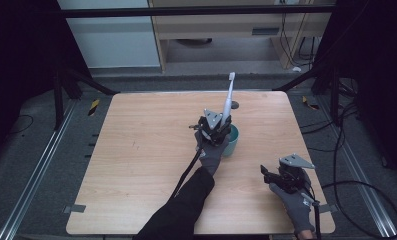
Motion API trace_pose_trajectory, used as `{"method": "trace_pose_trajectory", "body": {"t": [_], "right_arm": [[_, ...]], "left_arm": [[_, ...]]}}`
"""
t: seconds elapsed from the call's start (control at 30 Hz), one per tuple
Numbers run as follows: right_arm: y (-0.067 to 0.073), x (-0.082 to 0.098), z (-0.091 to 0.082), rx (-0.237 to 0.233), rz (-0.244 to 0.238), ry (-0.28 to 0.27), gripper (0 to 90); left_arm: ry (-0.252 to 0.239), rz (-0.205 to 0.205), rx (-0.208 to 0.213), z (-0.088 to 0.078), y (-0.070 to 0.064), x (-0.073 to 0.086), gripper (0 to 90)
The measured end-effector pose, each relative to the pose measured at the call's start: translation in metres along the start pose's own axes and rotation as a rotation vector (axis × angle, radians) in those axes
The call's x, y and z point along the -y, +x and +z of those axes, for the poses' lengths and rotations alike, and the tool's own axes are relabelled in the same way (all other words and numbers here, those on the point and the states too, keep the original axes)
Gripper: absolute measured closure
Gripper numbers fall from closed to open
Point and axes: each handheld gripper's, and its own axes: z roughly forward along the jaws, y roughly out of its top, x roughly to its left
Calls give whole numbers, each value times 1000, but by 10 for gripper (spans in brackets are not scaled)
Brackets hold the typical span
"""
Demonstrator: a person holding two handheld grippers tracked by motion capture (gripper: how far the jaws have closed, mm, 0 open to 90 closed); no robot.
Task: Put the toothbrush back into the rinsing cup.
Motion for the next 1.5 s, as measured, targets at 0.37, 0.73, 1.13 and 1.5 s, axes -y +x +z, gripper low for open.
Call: {"method": "trace_pose_trajectory", "body": {"t": [0.37, 0.73, 1.13, 1.5], "right_arm": [[-1, 0, 0, -1, 0, 0, 257], [-1, 0, 0, -1, -2, 0, 256], [-1, 0, -1, 6, 7, 0, 253], [-1, 0, -2, 17, 14, -2, 243]], "left_arm": [[24, 19, 1, 0, -2, 16, 648], [-2, 47, 18, -6, -3, 18, 650], [41, 76, 85, -53, 29, 6, 560], [137, 121, 106, -126, 94, 3, 464]]}}
